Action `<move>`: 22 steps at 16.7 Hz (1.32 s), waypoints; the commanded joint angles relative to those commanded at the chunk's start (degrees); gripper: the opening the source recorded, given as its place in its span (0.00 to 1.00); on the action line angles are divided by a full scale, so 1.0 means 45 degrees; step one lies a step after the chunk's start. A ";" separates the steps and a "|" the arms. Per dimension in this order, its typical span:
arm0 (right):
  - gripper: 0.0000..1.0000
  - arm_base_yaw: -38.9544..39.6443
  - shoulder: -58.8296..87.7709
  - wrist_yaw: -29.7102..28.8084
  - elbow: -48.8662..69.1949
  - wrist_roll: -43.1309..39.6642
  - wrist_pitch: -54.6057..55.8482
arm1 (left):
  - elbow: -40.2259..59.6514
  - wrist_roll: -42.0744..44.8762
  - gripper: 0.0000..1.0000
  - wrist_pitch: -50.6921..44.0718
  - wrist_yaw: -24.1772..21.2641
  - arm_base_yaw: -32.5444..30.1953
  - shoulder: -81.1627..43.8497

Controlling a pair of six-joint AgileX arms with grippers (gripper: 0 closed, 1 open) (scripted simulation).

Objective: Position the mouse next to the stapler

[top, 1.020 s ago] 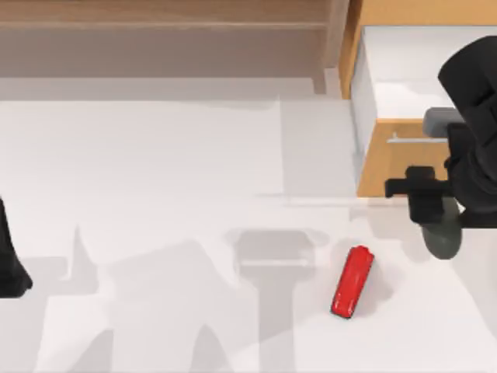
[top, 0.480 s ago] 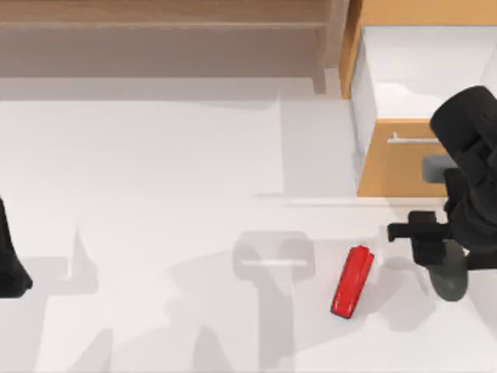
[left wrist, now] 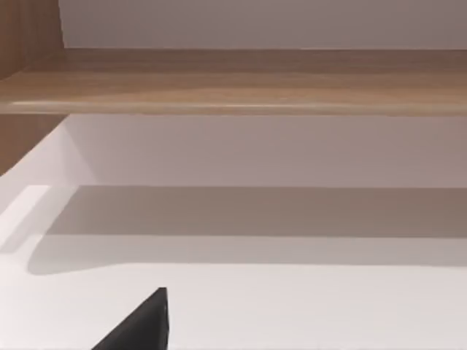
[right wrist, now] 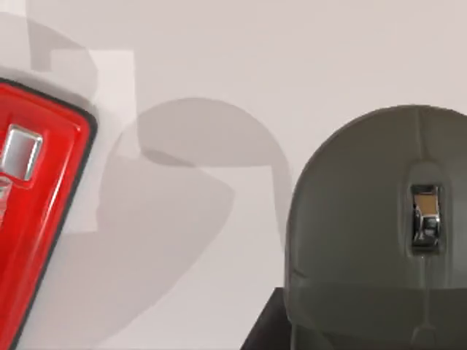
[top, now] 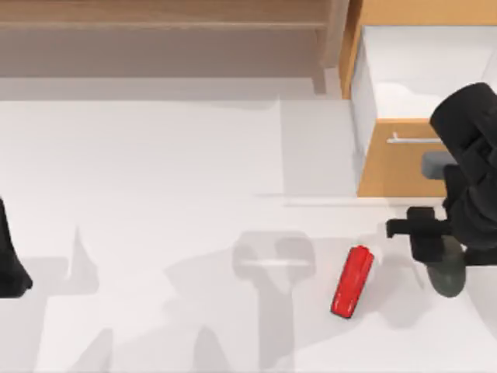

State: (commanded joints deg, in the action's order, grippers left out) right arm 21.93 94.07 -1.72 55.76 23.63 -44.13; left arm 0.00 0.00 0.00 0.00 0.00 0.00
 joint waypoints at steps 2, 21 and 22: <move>0.00 -0.0003 -0.0046 0.0000 0.0036 -0.0007 0.0115 | 0.0000 0.0000 1.00 0.0000 0.0000 0.0000 0.0000; 0.00 0.0037 0.0553 -0.0018 -0.0458 -0.0002 0.0607 | 0.0000 0.0000 1.00 0.0000 0.0000 0.0000 0.0000; 0.00 0.0037 0.0553 -0.0018 -0.0458 -0.0002 0.0607 | 0.0000 0.0000 1.00 0.0000 0.0000 0.0000 0.0000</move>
State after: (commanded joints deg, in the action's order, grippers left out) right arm 22.10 96.56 -1.80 53.70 23.62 -41.40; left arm 0.00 0.00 0.00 0.00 0.00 0.00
